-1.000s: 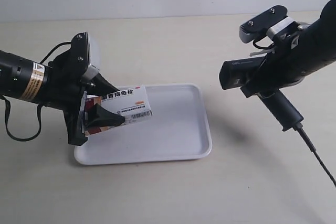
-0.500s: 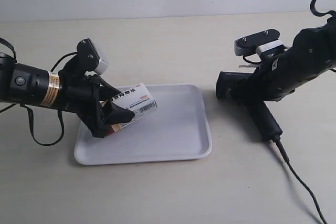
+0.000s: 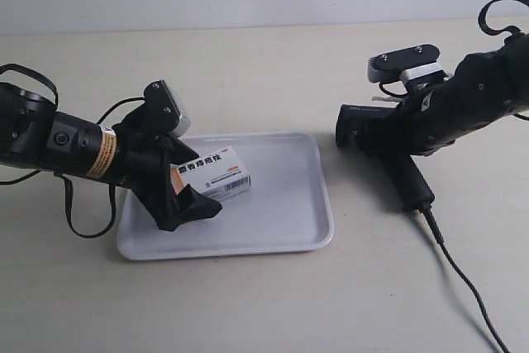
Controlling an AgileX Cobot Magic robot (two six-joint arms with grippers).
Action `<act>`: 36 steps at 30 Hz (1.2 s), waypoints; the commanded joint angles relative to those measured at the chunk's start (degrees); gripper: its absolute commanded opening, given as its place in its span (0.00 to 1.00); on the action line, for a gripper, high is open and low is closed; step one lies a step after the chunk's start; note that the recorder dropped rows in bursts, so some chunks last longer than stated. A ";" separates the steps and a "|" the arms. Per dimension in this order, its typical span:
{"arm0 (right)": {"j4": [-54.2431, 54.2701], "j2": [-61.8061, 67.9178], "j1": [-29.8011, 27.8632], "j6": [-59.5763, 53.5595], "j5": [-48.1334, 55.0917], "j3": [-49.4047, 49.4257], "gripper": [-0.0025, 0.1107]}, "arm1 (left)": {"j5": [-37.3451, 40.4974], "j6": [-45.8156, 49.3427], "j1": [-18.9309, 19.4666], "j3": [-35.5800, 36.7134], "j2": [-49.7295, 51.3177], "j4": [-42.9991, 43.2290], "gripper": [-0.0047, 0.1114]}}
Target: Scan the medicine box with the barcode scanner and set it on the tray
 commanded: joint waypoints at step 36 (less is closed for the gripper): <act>15.92 -80.31 0.18 0.96 -5.21 31.31 0.02 | 19.56 -36.68 -0.09 42.85 -90.00 -1.44 0.06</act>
